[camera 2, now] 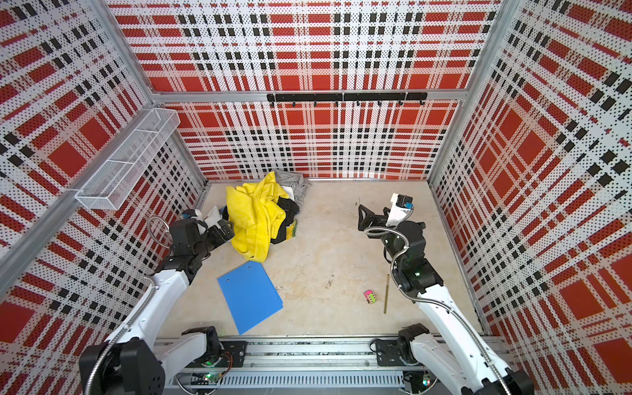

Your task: Pick out a specific cloth from the pile

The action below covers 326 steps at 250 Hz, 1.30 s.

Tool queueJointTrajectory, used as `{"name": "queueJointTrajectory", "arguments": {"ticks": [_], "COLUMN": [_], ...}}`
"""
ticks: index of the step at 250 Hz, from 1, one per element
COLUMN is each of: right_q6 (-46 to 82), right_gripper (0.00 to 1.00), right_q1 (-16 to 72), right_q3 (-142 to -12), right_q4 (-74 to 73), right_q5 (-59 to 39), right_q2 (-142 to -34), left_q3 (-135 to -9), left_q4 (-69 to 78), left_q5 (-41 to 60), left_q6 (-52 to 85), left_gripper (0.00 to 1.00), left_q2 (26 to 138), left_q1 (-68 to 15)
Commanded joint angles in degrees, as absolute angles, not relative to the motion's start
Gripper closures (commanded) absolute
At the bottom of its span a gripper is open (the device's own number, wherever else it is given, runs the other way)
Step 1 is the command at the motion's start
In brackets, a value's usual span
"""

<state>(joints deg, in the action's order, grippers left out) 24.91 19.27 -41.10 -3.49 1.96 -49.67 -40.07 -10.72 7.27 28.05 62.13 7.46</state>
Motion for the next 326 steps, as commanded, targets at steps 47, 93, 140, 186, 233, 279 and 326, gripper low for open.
{"name": "queueJointTrajectory", "arguments": {"ticks": [47, 93, 140, 186, 233, 279, 326], "right_q6": [23.4, 21.9, 19.4, 18.6, 18.0, 18.2, 18.5], "right_gripper": [0.00, 0.00, 0.00, 0.00, 0.00, 0.00, 0.00], "right_q1": [19.5, 23.2, 30.1, 32.1, 32.1, 32.1, 32.1], "right_q3": [-41.9, -43.3, -44.1, -44.5, -44.6, -43.9, -43.4], "right_q4": [0.4, 1.3, 1.5, 0.7, 1.0, 1.5, 2.1], "right_q5": [-2.0, 0.5, 6.1, 7.2, 8.5, 9.7, 10.5], "right_q2": [-47.1, -48.0, -49.5, -51.5, -51.9, -51.0, -50.3], "left_q3": [-39.7, -41.9, -44.4, -45.5, -47.5, -48.0, -49.6], "left_q4": [-7.4, -5.6, -2.8, 1.2, 1.5, 1.5, 1.9], "left_q5": [15.1, 13.9, 13.9, 14.2, 12.7, 10.2, 10.4], "left_q6": [32.8, 32.2, 31.8, 31.8, 31.9, 31.9, 31.8], "left_gripper": [0.04, 0.21, 0.34, 0.36, 0.45, 0.49, 0.51], "left_q2": [66.2, 72.9, 80.1, 85.7, 89.6, 91.6, 93.8], "left_q1": [17.2, 19.4, 20.7, 20.7, 20.2, 19.7, 19.6]}}
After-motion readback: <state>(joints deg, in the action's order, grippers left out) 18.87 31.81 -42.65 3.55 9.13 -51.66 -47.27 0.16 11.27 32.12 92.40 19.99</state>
